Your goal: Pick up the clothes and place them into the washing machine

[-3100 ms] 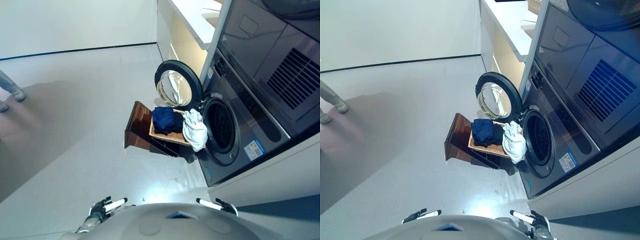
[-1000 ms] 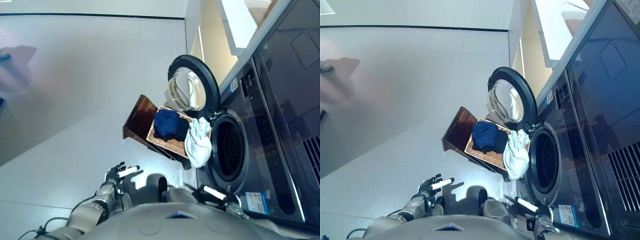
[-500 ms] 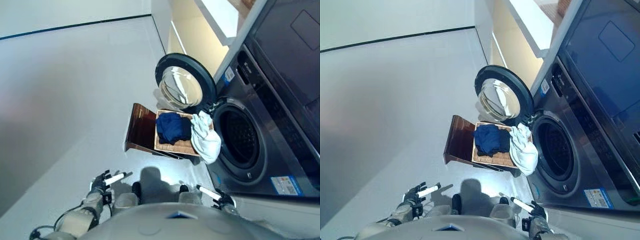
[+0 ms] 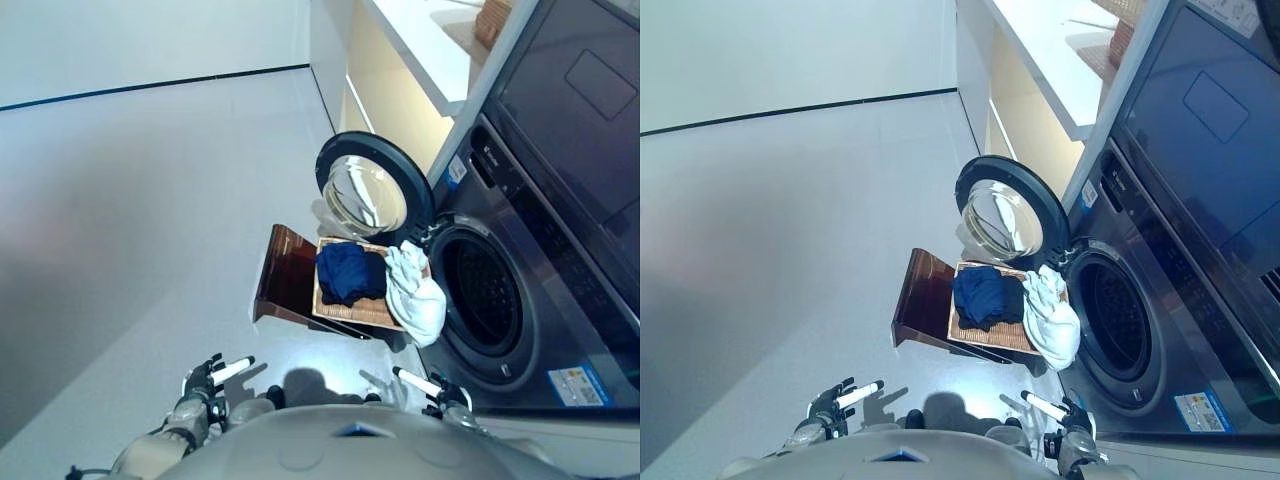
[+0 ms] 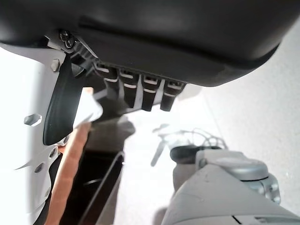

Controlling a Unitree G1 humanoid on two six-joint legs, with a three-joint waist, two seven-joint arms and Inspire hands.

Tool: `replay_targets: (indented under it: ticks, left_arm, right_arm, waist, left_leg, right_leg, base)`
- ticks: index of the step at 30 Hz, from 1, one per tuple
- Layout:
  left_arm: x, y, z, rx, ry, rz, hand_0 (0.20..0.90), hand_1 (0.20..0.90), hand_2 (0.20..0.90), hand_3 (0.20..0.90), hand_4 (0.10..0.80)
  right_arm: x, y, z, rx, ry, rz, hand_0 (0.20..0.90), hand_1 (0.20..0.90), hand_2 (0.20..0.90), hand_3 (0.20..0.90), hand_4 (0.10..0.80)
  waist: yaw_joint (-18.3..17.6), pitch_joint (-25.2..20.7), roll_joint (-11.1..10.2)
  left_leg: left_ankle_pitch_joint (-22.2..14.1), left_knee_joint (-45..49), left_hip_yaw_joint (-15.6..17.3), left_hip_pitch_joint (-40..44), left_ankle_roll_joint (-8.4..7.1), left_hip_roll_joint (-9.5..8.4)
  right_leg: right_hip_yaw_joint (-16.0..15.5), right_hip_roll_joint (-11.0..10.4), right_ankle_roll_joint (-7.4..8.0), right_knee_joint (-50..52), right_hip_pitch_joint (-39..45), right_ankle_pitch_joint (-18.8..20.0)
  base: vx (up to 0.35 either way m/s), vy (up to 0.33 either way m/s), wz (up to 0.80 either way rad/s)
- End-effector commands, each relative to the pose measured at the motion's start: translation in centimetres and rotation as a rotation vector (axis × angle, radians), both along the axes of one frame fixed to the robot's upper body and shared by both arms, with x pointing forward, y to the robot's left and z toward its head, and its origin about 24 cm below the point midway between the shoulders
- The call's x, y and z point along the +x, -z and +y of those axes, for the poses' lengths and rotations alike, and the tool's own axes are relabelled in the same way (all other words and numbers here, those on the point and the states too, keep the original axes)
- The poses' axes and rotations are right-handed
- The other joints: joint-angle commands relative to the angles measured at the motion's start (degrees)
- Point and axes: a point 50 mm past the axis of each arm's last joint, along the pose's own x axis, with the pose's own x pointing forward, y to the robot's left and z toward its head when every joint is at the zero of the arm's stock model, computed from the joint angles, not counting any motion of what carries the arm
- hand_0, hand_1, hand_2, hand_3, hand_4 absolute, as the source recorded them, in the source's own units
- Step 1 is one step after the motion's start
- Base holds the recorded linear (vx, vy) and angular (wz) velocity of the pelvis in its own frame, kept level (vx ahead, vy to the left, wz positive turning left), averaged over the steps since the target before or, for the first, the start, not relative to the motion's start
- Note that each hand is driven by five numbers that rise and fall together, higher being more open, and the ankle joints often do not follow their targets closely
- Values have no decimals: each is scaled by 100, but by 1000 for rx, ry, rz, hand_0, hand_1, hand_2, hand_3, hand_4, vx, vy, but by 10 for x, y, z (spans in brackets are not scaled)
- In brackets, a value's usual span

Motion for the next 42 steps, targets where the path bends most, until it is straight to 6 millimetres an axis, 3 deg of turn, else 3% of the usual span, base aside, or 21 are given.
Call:
replay_targets:
  ticks: [1,4,5,6,7,8,9,10,11,12,15,17,22,24,25,26,29,37,39,42]
  left_arm:
    - [-11,1,2,0,9,44,900,900,900,900,800]
    - [-7,0,4,7,13,33,900,900,900,900,800]
    - [-4,-1,9,23,11,26,900,900,900,900,800]
    - [-4,-2,11,29,13,29,900,900,900,900,800]
    - [-4,-2,11,29,13,29,900,900,900,900,800]
    - [-3,-2,14,36,11,25,900,900,900,900,800]
    - [-3,-2,14,36,11,25,900,900,900,900,800]
    - [1,-4,16,45,2,3,900,900,900,900,800]
    - [1,-4,16,45,2,3,900,900,900,900,800]
    - [7,-6,19,60,-12,-23,900,900,900,900,800]
    - [12,-7,21,71,-28,-45,900,900,900,900,800]
    - [13,-7,19,65,-33,-55,900,900,900,900,800]
    - [12,-6,15,54,-53,-51,900,900,900,900,800]
    - [9,-4,9,37,-57,-42,900,900,900,900,800]
    - [9,-4,9,37,-57,-42,900,900,900,900,800]
    - [8,-3,4,24,-52,-36,900,900,900,900,800]
    - [11,-2,-1,9,-40,-47,900,900,900,900,800]
    - [11,-1,-5,-3,-19,-47,900,900,900,900,800]
    - [17,-2,-6,-8,-15,-70,900,900,900,900,800]
    - [23,-4,-7,-6,-7,-88,900,900,900,900,800]
  right_arm:
    - [29,-11,-18,-66,-42,-97,900,900,900,900,800]
    - [42,-14,-18,-75,-49,-135,900,900,900,900,800]
    - [52,-16,-15,-79,-48,-169,900,900,900,900,800]
    - [54,-16,-14,-75,-47,-180,900,900,900,900,800]
    - [54,-16,-14,-75,-47,-180,900,900,900,900,800]
    - [55,-16,-11,-71,-52,-184,900,900,900,900,800]
    - [55,-16,-11,-71,-52,-184,900,900,900,900,800]
    - [58,-16,-10,-73,-67,-191,900,900,900,900,800]
    - [58,-16,-10,-74,-67,-191,900,900,900,900,800]
    - [65,-18,-9,-78,-72,-206,900,900,900,900,800]
    - [67,-19,-10,-84,-80,-209,900,900,900,900,800]
    - [64,-19,-11,-85,-83,-200,900,900,900,900,800]
    - [65,-21,-16,-104,-81,-203,900,900,900,900,800]
    - [71,-24,-20,-119,-75,-227,900,900,900,900,800]
    - [71,-24,-20,-119,-75,-227,900,900,900,900,800]
    - [71,-25,-22,-126,-66,-232,900,900,900,900,800]
    - [70,-26,-27,-138,-57,-232,900,900,900,900,800]
    - [63,-24,-27,-141,-74,-206,900,900,900,900,800]
    - [66,-26,-30,-153,-84,-217,900,900,900,900,800]
    - [73,-32,-39,-184,-70,-245,900,900,900,900,800]
  waist:
    - [42,216,-79]
    - [-5,476,61]
    - [-39,657,221]
    - [-54,696,259]
    - [-57,699,259]
    - [-94,711,288]
    - [-98,715,289]
    - [-129,758,279]
    - [-132,762,281]
    - [-208,832,220]
    - [-340,897,124]
    - [-318,894,39]
    - [-291,791,19]
    - [-303,725,84]
    - [-304,725,84]
    - [-308,662,140]
    - [-332,624,208]
    - [-321,532,318]
    - [-291,630,262]
    - [-264,729,183]
  left_leg:
    - [-316,650,-356,-432,-110,-99]
    - [-340,698,-388,-354,28,-166]
    - [-349,674,-388,-230,103,-162]
    - [-376,660,-359,-153,103,-160]
    - [-376,659,-362,-151,103,-160]
    - [-451,597,-293,9,69,-149]
    - [-451,596,-298,13,69,-148]
    - [-531,504,-236,136,-4,-114]
    - [-531,503,-239,140,-5,-112]
    - [-604,429,-290,255,-97,-94]
    - [-722,378,-366,454,-200,-15]
    - [-789,384,-393,522,-283,37]
    - [-773,448,-521,441,-448,284]
    - [-629,346,-562,463,-592,530]
    - [-629,345,-562,463,-592,531]
    - [-528,238,-556,482,-672,676]
    - [-445,223,-515,473,-746,817]
    - [-205,526,-542,542,-851,959]
    - [-121,1101,-669,270,-843,826]
    - [-150,913,-726,-225,-781,588]
  right_leg:
    - [268,-402,117,1230,-33,1546]
    - [255,-370,-62,1894,-383,1742]
    - [1,-324,-204,2280,-672,1522]
    - [-228,-379,-239,2295,-732,1351]
    - [-231,-380,-239,2295,-728,1350]
    - [-632,-409,-266,1950,-803,986]
    - [-637,-409,-267,1947,-795,986]
    - [-931,-482,-187,1338,-940,906]
    - [-936,-481,-187,1334,-932,907]
    - [-876,-525,-66,705,-1132,1126]
    - [-585,-552,91,364,-1338,1490]
    - [-606,-509,109,274,-1187,1392]
    - [-730,-274,12,324,-1094,1168]
    - [-810,-125,-65,398,-1103,1001]
    - [-810,-125,-65,398,-1103,1001]
    - [-911,-58,-87,369,-1065,919]
    - [-1036,9,-130,500,-1031,736]
    - [-1030,277,-332,605,-934,503]
    - [-984,328,-433,580,-851,490]
    - [-1018,217,-365,385,-723,488]
  base:
    - [11,225,7]
    - [-24,183,0]
    - [20,304,0]
    - [51,213,-3]
    - [159,87,-9]
    - [118,35,-15]
    - [205,-4,-25]
    - [87,-40,-33]
    - [201,-132,-33]
    - [172,-131,-18]
    - [202,-143,-2]
    - [142,-155,20]
    - [77,-177,31]
    - [59,-153,9]
    - [79,-176,3]
    - [59,-139,6]
    - [69,-132,16]
    - [64,-98,12]
    - [-5,-81,0]
    - [-16,9,7]
